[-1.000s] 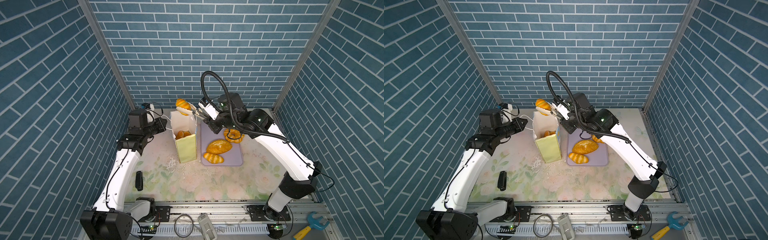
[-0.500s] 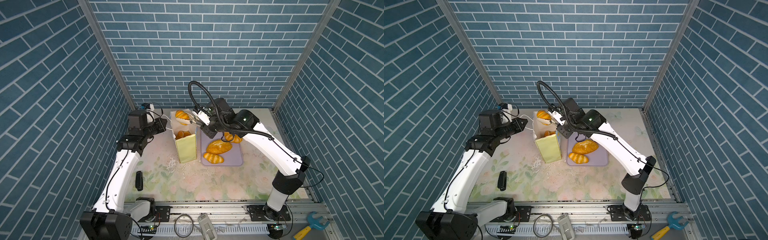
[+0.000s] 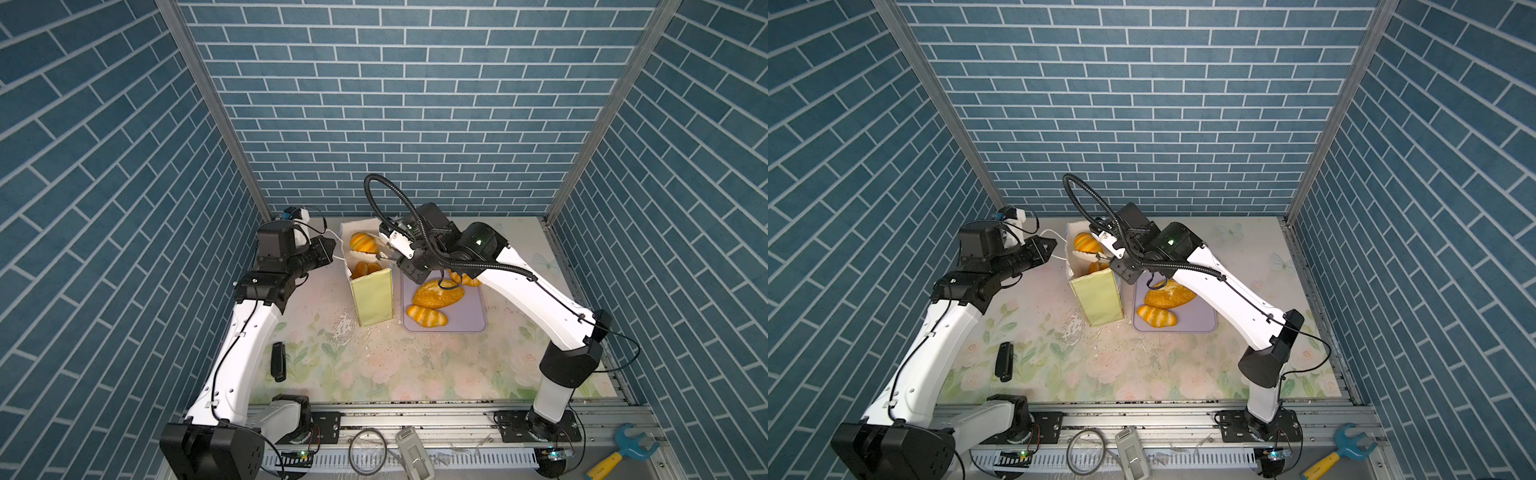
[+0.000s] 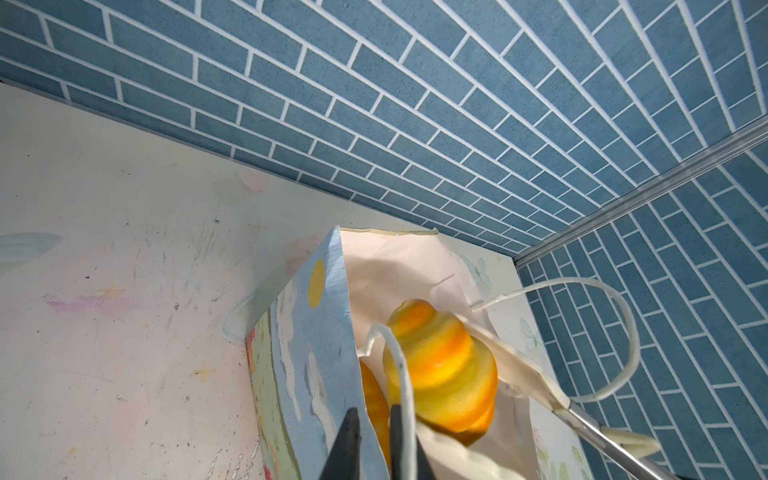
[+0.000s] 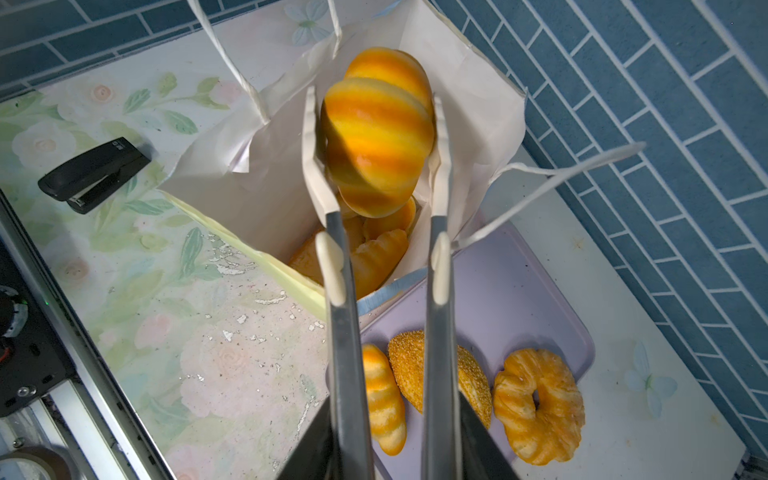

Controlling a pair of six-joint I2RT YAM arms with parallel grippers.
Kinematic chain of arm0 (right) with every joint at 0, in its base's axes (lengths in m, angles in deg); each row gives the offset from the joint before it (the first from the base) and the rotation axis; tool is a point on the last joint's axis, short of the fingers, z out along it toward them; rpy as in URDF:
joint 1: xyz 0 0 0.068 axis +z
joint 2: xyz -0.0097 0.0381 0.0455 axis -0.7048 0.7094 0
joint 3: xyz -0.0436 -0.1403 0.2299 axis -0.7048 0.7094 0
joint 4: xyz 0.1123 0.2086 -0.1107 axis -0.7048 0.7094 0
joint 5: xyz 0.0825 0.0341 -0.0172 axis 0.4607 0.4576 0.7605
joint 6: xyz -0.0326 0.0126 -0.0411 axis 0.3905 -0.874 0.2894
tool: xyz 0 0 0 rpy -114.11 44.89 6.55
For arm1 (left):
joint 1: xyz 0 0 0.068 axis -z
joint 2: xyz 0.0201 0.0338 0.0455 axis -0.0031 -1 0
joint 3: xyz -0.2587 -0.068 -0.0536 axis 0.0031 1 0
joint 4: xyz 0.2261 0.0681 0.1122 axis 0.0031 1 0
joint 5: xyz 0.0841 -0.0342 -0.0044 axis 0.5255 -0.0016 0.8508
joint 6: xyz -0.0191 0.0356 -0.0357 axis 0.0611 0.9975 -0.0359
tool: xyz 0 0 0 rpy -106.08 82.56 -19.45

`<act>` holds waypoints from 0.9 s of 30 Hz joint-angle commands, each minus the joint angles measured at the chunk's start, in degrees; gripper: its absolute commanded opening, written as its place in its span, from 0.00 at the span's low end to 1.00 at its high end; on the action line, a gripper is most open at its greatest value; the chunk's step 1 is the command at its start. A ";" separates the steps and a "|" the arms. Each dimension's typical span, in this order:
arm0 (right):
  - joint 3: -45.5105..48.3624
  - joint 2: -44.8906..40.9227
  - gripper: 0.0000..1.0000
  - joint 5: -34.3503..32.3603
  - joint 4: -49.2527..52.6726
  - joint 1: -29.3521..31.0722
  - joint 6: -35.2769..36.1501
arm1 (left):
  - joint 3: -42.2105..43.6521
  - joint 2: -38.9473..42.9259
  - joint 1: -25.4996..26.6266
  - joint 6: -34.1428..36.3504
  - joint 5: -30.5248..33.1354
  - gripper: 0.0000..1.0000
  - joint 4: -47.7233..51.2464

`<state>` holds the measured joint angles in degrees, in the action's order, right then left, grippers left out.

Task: Place the fake bread into the paper bag
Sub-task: 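Open the tongs with the right gripper to drop the striped roll into the bag, then move the open tongs back over the tray to the ring bread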

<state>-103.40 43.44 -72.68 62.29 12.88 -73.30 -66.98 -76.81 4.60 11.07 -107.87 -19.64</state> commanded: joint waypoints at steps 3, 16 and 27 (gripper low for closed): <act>-3.14 -0.53 0.47 -2.53 0.06 0.86 1.70 | 0.87 1.87 0.23 -0.05 0.16 0.17 0.10; -2.38 -8.71 0.52 -4.86 -4.10 1.02 0.35 | 0.69 1.86 0.22 0.35 -0.10 0.17 0.27; -1.55 -15.34 0.52 -17.71 -3.51 0.43 -2.21 | -1.56 -0.35 0.23 2.47 -0.99 0.17 1.16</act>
<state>-105.08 30.90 -83.92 60.30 13.60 -73.55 -66.65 -76.68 4.62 11.81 -108.26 -19.29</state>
